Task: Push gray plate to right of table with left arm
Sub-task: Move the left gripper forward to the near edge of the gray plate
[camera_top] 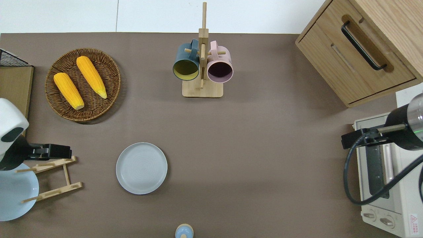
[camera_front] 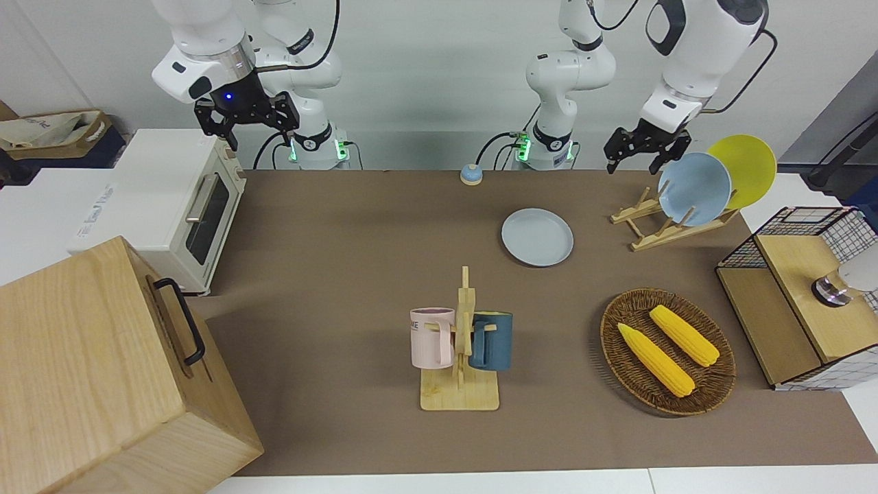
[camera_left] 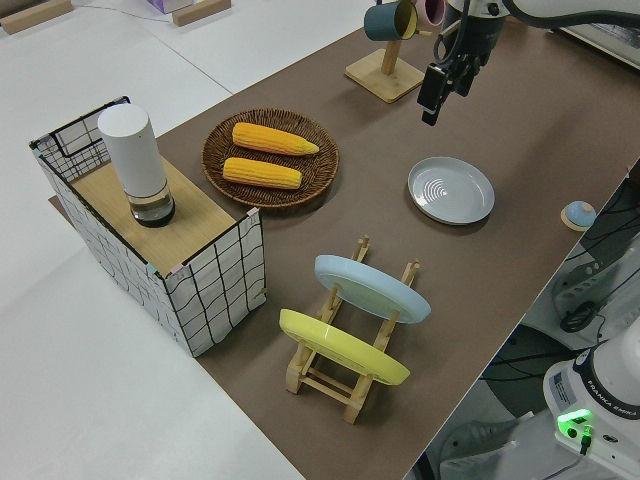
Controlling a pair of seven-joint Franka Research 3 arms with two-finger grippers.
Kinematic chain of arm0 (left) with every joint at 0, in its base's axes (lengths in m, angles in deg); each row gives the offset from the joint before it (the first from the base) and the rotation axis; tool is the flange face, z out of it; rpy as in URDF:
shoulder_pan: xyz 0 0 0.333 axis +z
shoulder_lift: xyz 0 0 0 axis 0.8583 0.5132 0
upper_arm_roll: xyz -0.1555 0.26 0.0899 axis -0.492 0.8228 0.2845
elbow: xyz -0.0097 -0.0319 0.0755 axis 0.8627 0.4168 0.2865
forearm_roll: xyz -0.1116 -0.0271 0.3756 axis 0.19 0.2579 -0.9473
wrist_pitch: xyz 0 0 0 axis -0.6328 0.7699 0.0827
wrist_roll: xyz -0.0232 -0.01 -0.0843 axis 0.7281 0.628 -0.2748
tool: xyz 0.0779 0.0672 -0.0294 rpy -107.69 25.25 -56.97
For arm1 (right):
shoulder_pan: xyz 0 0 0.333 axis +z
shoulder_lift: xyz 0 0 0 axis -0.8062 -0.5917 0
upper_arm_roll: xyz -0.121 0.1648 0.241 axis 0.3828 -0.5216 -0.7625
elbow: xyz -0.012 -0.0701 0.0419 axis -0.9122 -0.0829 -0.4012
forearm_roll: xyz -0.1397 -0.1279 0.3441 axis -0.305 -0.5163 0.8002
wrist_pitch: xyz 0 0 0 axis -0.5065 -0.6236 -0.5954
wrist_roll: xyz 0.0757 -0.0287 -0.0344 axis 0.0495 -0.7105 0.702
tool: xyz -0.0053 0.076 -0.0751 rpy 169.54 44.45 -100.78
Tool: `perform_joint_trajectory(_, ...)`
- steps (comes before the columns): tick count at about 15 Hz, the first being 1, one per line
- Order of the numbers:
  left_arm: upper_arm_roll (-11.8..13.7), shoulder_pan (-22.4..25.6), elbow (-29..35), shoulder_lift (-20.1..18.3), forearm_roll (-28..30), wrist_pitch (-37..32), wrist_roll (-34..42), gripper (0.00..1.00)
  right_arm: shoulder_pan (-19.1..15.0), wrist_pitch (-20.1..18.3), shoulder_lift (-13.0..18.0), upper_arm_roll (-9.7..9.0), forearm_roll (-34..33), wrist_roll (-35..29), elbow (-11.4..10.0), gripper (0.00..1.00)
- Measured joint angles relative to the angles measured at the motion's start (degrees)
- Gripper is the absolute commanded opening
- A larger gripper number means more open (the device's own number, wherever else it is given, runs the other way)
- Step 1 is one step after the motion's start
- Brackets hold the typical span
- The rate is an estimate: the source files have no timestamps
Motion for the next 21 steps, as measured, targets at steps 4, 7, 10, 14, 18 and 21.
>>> perform_joint_trajectory(4, -3.11, -0.05, 7.92, -3.02, 1.17, 5.61, -0.86, 1.0, 0.0, 0.0, 0.0, 0.0, 0.0, 0.0, 0.0, 0.983)
perform_joint_trajectory(7, -5.19, -0.11, 12.05, -3.49, 1.19, 9.49, -2.07, 1.0, 0.0, 0.0, 0.0, 0.0, 0.0, 0.0, 0.0, 0.983)
perform_joint_trajectory(10, -5.39, -0.34, 16.7, -3.52, 1.2, 13.94, -2.15, 1.0, 0.0, 0.0, 0.0, 0.0, 0.0, 0.0, 0.0, 0.983)
perform_joint_trajectory(14, -5.47, -0.75, 24.18, -3.49, 3.06, 22.58, -2.15, 1.0, 0.0, 0.0, 0.0, 0.0, 0.0, 0.0, 0.0, 0.983)
perform_joint_trajectory(18, -5.56, -1.03, 30.64, -3.19, 5.83, 31.49, -2.15, 1.0, 0.0, 0.0, 0.0, 0.0, 0.0, 0.0, 0.0, 0.983)
perform_joint_trajectory(21, -5.55, -1.29, 31.98, -2.02, 5.91, 34.3, -2.19, 1.0, 0.0, 0.0, 0.0, 0.0, 0.0, 0.0, 0.0, 0.983)
